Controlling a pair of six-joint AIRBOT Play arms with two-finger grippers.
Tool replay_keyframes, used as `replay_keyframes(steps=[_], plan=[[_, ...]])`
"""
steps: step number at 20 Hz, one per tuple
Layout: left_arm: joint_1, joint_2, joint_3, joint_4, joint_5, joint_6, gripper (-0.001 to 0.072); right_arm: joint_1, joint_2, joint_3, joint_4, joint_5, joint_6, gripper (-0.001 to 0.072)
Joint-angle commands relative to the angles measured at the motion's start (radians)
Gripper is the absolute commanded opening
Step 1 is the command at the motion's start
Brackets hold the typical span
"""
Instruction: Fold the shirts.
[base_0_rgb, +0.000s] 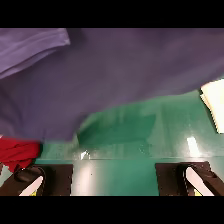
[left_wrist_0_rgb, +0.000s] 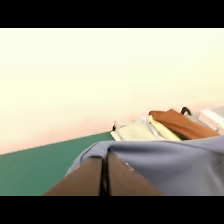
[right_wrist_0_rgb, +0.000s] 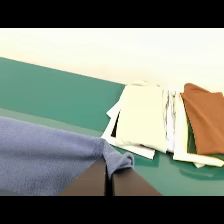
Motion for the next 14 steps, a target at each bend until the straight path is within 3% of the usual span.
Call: replay_keyframes(steps=[1,5,10,14], plan=[[0.001,-0.095,0.015,0.079,-0.119,0.000,0.0025,0.001,-0.069,0.056,-0.022,0.080,0.035,0.0014],[0.001,-0.315,-0.085,0.106,-0.193,0.027,0.0025,0.001,-0.175,-0.142,-0.023,0.087,0.034,0.0014],[0.001,-0.653,-0.198,0.105,-0.136,0.019,0.0025,0.013,-0.423,-0.388,-0.024,0.054,0.031,0.0014],[0.029,-0.865,-0.201,0.087,-0.032,-0.001,0.0025,0.050,-0.608,-0.440,-0.022,-0.082,0.014,0.0014]])
